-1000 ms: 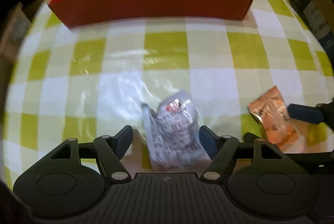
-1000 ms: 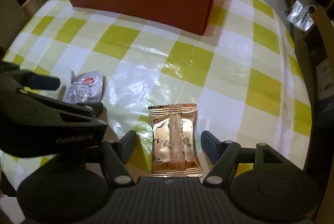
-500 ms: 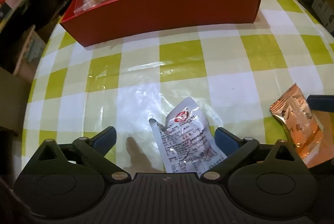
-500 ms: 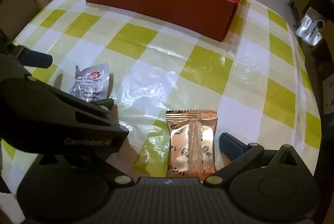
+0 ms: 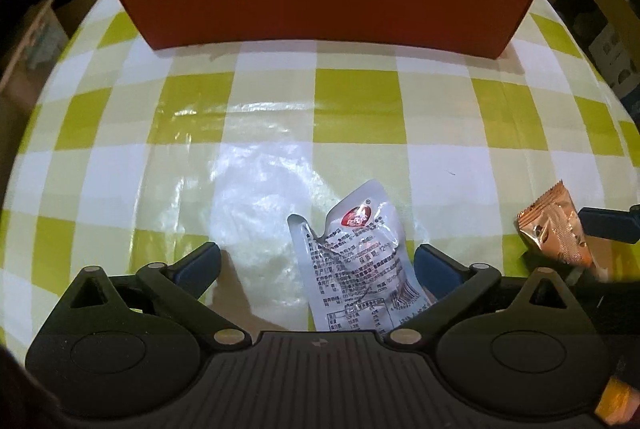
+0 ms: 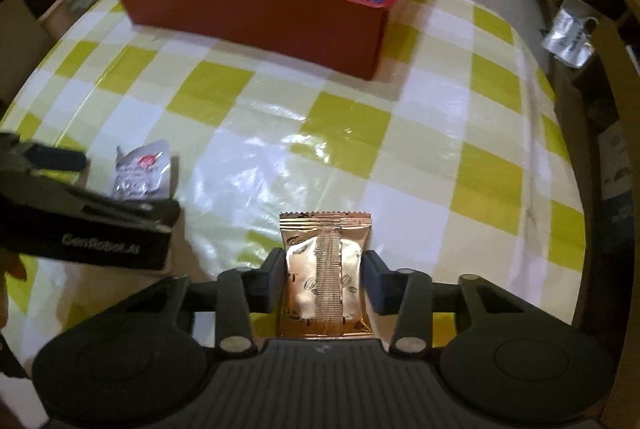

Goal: Organize snacks
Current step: 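Grasp the small white sachet with the left tool while the right tool grasps the copper biscuit, then lift the sachet and copper biscuit with both tools and carry them over the red box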

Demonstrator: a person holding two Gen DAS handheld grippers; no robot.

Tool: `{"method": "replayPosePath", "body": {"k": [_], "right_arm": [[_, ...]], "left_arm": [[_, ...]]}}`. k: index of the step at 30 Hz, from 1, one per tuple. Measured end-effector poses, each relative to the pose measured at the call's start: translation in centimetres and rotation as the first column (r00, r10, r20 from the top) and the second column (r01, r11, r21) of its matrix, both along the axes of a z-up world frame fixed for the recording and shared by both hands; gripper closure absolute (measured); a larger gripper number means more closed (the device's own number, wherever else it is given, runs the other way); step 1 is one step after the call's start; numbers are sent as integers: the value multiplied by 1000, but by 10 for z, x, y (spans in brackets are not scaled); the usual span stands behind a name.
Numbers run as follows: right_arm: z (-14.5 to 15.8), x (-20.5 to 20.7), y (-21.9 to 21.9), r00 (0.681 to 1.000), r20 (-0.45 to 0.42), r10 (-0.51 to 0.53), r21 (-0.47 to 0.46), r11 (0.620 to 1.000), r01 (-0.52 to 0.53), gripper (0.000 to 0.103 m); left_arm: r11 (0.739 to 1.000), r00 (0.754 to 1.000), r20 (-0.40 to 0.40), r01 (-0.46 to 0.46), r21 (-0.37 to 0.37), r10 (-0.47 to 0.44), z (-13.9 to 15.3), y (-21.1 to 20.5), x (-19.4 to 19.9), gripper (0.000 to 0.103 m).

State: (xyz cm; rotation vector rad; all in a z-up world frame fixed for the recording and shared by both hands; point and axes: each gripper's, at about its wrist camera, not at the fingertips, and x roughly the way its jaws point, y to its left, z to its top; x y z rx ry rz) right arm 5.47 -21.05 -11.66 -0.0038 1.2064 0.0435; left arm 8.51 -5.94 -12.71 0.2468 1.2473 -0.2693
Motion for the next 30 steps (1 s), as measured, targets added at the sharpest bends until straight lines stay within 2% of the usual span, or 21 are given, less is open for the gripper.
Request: {"method": "replayPosePath", "body": {"k": [8, 9, 11, 12, 13, 20, 27, 30], "right_arm": [[2, 2, 2, 1000, 6, 5, -45, 999, -4, 53], [2, 0, 1, 1000, 6, 2, -43, 999, -2, 53], [5, -3, -2, 1000, 13, 4, -32, 999, -4, 53], [7, -4, -4, 1000, 18, 2, -32, 999, -1, 53], [9, -4, -6, 1000, 23, -5, -29, 1000, 5, 53], [25, -5, -11, 997, 70, -19, 1, 1000, 19, 53], [29, -3, -10, 996, 84, -16, -3, 1000, 16, 53], [33, -3, -9, 995, 97, -15, -4, 1000, 15, 53]], "left_arm": [[998, 997, -42, -59, -8, 58, -1, 6, 7, 2], [998, 997, -45, -57, -10, 56, 0, 5, 7, 6], [999, 999, -36, -29, -19, 29, 6, 2, 5, 19], [1000, 999, -27, -22, -15, 21, 10, -3, 2, 33], [1000, 999, -30, -15, -27, 14, 13, -4, 1, 40], [999, 998, -45, -39, -38, 38, 16, -14, -1, 45], [1000, 998, 62, 13, 10, -14, 34, -27, -14, 46], [1000, 996, 86, 24, 6, -24, 41, -27, -14, 46]]}}
